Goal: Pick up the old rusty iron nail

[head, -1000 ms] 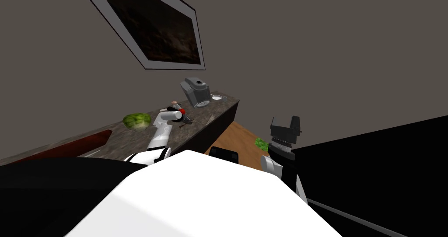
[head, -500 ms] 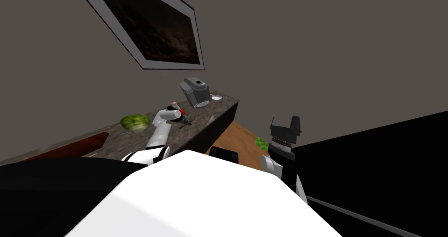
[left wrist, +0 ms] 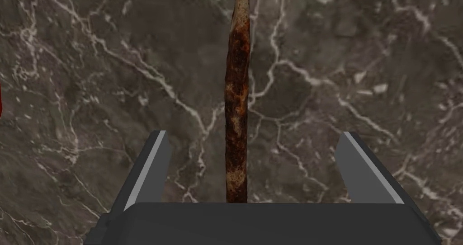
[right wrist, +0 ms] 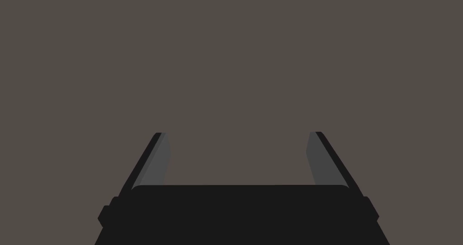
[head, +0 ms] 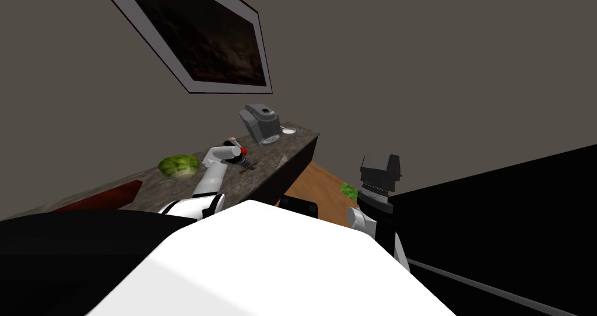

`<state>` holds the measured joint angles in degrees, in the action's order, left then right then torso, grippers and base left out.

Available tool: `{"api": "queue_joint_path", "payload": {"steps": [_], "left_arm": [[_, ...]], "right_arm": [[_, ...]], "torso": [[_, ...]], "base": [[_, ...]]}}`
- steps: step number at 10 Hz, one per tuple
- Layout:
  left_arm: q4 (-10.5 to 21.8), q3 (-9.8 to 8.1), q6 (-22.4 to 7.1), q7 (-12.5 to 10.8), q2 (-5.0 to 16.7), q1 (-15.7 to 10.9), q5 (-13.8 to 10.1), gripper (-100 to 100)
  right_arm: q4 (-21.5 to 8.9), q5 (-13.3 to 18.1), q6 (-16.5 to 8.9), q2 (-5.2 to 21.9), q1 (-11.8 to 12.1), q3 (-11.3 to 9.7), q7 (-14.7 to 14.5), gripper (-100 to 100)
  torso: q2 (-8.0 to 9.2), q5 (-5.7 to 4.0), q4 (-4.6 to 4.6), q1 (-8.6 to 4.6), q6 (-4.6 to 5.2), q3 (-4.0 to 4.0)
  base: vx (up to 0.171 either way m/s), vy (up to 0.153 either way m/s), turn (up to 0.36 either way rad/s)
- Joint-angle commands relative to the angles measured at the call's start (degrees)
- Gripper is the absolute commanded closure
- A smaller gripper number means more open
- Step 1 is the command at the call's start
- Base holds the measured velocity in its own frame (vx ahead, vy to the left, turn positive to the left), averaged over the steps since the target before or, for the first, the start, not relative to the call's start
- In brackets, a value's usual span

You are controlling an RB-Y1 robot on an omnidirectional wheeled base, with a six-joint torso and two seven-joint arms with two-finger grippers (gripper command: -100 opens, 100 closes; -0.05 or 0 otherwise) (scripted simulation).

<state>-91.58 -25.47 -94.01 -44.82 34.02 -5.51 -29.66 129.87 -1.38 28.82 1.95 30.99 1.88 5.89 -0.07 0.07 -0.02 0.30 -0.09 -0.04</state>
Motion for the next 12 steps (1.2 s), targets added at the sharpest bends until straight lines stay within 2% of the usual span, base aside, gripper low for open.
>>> {"api": "queue_joint_path", "payload": {"steps": [1, 2, 3, 6, 7, 8, 12], "left_arm": [[0.0, 0.0, 0.0, 0.0, 0.0, 0.0, 0.0, -100], [0.0, 0.02, -0.2, -0.1, 0.0, 0.0, 0.0, 0], [1.5, 0.33, 1.5, 0.5, -0.5, 0.0, 0.5, -100], [3.6, 0.8, 4.0, 1.5, -1.4, 0.1, 1.3, -100], [3.0, 0.76, 3.3, 1.1, -1.2, 0.0, 1.2, -100], [3.2, 0.79, 3.5, 1.2, -1.3, 0.0, 1.2, 100], [3.2, 0.77, 3.5, 1.2, -1.2, 0.0, 1.2, 100]], "right_arm": [[0.0, 0.0, 0.0, 0.0, 0.0, 0.0, 0.0, 0], [0.0, 0.0, 0.0, 0.0, 0.0, 0.0, 0.0, 0], [0.0, 0.0, 0.0, 0.0, 0.0, 0.0, 0.0, 0], [0.0, 0.0, 0.0, 0.0, 0.0, 0.0, 0.0, 0], [0.0, 0.0, 0.0, 0.0, 0.0, 0.0, 0.0, 0], [0.0, 0.0, 0.0, 0.0, 0.0, 0.0, 0.0, 0], [0.0, 0.0, 0.0, 0.0, 0.0, 0.0, 0.0, 0]], "torso": [[0.0, 0.0, 0.0, 0.0, 0.0, 0.0], [0.02, -0.01, 0.0, -0.13, 0.0, 0.0], [0.05, -0.05, 0.01, -0.24, 0.01, 0.02], [0.01, -0.06, 0.0, -0.31, 0.01, 0.0], [0.0, -0.06, 0.0, -0.32, 0.01, -0.01], [0.03, -0.07, 0.0, -0.32, 0.01, 0.01], [0.05, -0.03, -0.01, -0.28, 0.02, 0.02]], "base": [[0.014, 0.041, -0.005], [0.002, 0.007, -0.001], [0.01, 0.004, 0.005], [0.017, 0.0, 0.004], [0.009, -0.002, 0.0], [0.0, 0.0, 0.0], [0.0, 0.0, 0.0]]}}
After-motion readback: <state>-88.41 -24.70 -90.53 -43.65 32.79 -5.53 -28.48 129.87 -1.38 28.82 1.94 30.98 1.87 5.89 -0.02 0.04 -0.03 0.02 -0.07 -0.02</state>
